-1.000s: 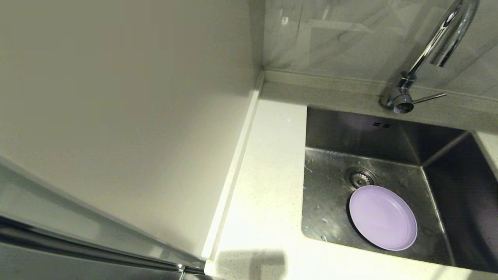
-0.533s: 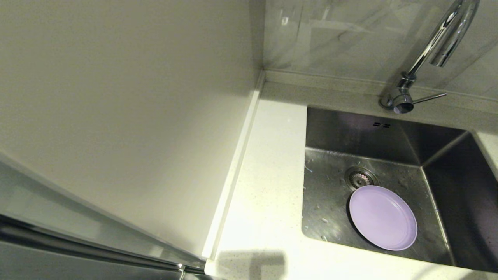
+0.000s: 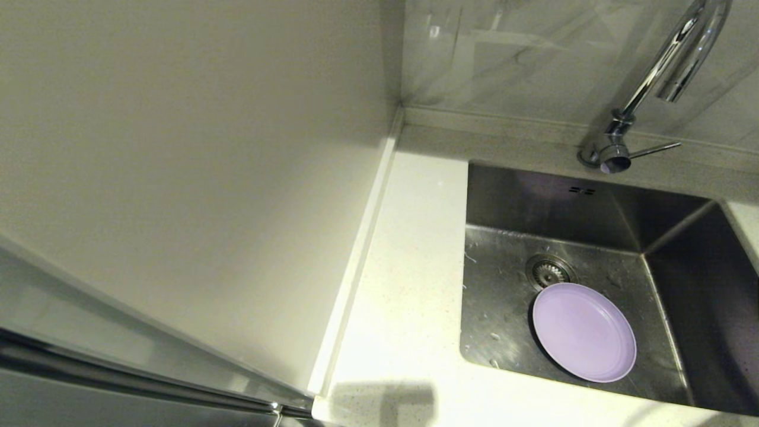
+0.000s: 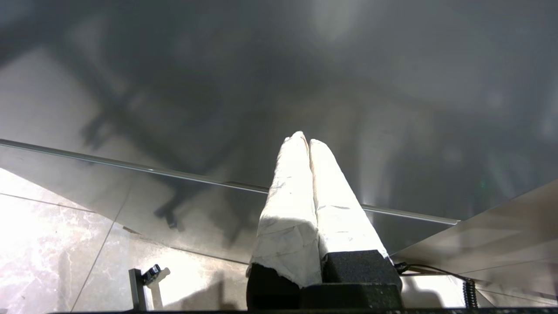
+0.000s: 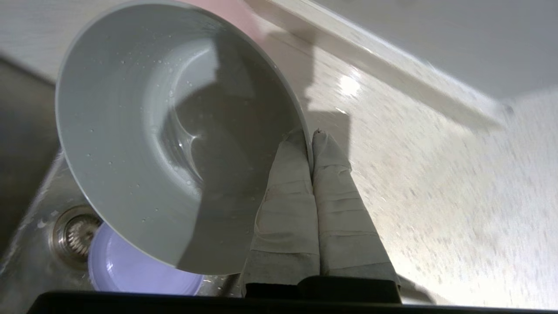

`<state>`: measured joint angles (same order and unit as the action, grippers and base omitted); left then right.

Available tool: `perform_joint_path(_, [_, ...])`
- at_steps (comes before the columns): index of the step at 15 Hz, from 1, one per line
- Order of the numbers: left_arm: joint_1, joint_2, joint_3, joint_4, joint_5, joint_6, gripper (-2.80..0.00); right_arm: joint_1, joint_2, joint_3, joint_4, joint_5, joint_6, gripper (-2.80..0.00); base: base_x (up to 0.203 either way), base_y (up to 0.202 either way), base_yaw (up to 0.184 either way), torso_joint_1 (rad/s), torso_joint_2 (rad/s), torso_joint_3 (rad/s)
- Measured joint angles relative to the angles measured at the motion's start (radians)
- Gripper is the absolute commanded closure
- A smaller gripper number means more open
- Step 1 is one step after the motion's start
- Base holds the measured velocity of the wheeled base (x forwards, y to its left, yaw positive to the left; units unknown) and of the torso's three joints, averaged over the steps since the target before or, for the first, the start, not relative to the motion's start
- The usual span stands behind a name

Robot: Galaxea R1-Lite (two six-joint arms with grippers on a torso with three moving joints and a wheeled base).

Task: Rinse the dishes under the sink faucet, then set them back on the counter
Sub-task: Place the bowl on the table

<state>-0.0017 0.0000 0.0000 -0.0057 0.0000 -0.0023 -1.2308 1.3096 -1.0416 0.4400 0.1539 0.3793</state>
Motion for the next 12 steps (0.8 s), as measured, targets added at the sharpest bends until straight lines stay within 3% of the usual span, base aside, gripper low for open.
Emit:
perform_joint_path(5, [0.0,0.0,0.0,0.0,0.0,-0.001,0.0,-0.06,0.045,0.111,-0.013,-0.06,0.11,0.0,0.0,0.0,0.0,0.0,0.0,0.0])
perform_joint_path(12, [0.0,0.0,0.0,0.0,0.0,0.0,0.0,-0.07,0.081,0.21,-0.054,-0.094,0.096,0.0,0.0,0.0,0.0,0.0,0.0,0.0])
